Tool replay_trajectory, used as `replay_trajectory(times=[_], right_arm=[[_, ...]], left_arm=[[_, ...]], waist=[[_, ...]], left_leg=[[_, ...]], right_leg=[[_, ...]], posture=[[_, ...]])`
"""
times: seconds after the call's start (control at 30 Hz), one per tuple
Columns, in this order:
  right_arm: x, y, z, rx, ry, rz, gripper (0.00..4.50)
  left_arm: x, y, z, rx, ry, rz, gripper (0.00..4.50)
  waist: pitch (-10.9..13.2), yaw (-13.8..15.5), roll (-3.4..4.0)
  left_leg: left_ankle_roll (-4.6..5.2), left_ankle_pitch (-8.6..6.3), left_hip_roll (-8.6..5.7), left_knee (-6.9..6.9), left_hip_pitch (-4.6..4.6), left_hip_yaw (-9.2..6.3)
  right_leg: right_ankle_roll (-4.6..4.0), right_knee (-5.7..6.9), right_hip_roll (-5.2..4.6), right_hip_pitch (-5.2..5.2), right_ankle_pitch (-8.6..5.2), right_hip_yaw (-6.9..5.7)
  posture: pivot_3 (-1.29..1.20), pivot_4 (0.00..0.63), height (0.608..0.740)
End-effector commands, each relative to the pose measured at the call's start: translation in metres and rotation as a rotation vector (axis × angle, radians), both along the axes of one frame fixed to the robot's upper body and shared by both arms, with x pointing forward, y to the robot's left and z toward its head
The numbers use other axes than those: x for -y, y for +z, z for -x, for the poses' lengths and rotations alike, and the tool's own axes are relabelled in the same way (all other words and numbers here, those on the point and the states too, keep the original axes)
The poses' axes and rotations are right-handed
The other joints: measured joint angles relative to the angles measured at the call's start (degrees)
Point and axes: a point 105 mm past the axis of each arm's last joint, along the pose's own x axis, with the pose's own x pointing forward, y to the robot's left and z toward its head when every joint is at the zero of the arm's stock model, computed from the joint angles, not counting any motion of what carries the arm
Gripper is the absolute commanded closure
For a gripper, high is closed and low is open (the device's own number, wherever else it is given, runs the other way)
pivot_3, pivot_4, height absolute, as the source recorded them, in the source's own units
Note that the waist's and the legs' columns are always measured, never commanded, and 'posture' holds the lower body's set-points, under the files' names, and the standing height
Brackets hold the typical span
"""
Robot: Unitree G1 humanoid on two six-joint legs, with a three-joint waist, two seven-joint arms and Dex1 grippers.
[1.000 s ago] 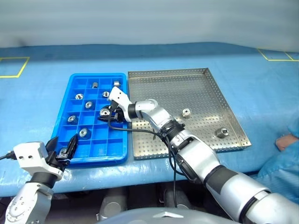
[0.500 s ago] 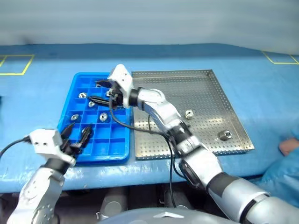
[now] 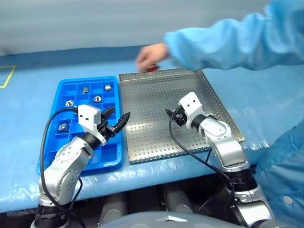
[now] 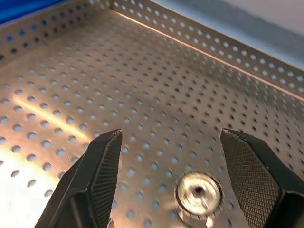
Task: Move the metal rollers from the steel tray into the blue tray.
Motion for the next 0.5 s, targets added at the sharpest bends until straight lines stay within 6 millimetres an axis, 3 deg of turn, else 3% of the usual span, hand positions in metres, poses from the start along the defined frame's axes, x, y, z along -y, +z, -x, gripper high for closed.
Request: replay_trajectory(times=[0.03, 0.5], right_arm=[[0.005, 0.003, -0.003, 0.021, -0.048, -0.024, 1.05], [0.02, -0.027, -0.03, -0.062, -0.186, -0.162, 1.05]], left_arm=[[0.003, 0.007, -0.001, 0.026, -0.023, -0.013, 0.88], [-0.006, 0.007, 0.007, 0.02, 0.008, -0.028, 0.88]], waist=[[0.0, -0.74, 0.0], [0.0, -1.51, -0.01]], left_leg=[[0.0, 0.0, -0.01, 0.02, 0.0, 0.03], [0.01, 0.0, -0.13, 0.09, -0.02, 0.1]], right_leg=[[0.03, -0.01, -0.01, 0.0, 0.02, 0.04], [0.1, -0.05, -0.12, 0.02, 0.07, 0.2]], posture=[[-0.15, 0.15, 0.74], [-0.1, 0.15, 0.74]])
